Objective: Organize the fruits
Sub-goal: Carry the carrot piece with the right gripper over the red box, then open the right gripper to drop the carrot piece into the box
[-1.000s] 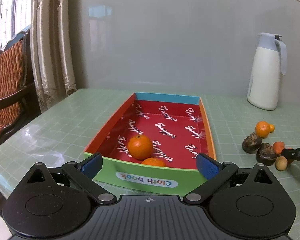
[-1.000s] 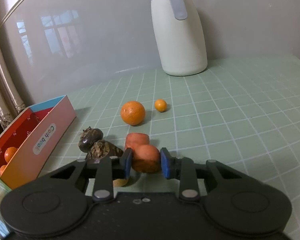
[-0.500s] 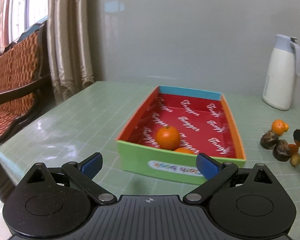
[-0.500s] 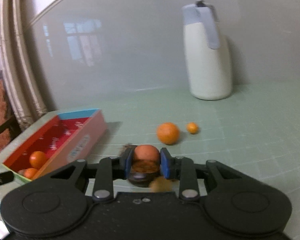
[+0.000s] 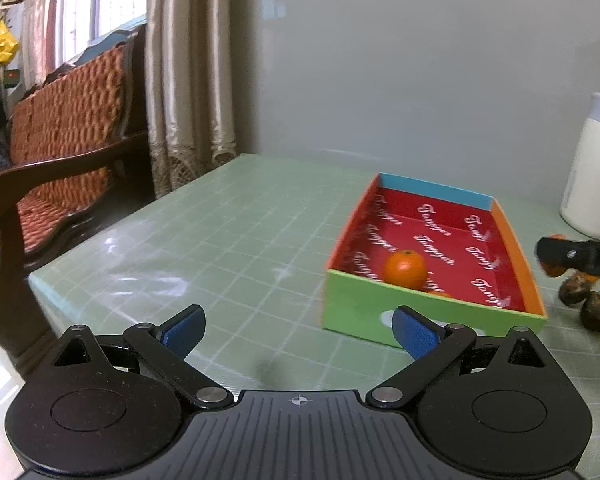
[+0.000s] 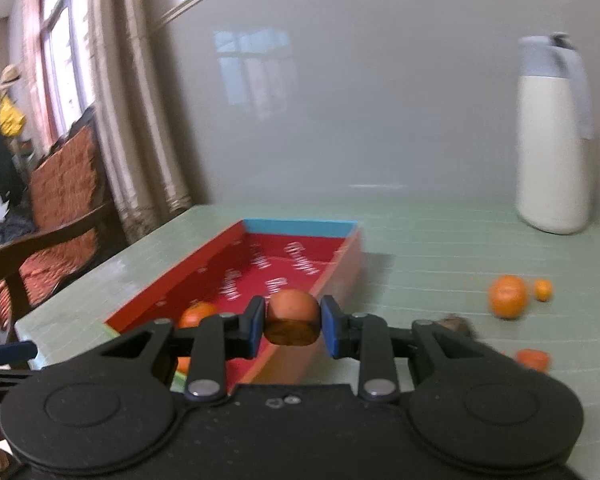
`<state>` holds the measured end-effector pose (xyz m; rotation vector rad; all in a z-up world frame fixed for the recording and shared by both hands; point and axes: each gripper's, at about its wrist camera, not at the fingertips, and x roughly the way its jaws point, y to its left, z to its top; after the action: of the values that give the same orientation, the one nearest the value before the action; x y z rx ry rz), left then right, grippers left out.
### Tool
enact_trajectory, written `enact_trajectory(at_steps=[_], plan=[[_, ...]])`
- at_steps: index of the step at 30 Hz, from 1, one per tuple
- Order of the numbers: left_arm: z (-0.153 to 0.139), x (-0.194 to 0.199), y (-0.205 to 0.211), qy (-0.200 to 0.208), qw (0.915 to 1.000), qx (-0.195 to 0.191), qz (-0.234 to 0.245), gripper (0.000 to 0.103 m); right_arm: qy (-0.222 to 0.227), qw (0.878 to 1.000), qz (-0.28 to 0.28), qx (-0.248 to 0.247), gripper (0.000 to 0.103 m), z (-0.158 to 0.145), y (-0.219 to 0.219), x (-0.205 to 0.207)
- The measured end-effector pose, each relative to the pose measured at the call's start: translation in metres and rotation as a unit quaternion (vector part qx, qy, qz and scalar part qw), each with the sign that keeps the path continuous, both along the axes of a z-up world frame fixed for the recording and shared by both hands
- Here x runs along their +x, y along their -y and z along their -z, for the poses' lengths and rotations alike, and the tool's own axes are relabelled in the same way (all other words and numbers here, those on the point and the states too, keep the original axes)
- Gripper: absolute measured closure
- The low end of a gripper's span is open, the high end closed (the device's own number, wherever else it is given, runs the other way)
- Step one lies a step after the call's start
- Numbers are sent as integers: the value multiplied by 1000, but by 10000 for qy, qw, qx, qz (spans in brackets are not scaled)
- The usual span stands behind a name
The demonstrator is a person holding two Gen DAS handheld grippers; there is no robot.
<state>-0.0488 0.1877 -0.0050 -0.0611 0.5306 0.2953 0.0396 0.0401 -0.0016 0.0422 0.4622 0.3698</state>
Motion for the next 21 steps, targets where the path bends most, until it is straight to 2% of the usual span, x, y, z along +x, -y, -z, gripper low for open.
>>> enact_trajectory(at_steps=[7, 21], plan=[[0, -7, -17, 15, 9998, -62, -187, 4, -194, 9992, -255, -225, 74, 9, -33, 8], [2, -13, -28, 7, 9996, -110, -258, 4, -450, 9971, -314, -525, 72, 19, -49, 9]])
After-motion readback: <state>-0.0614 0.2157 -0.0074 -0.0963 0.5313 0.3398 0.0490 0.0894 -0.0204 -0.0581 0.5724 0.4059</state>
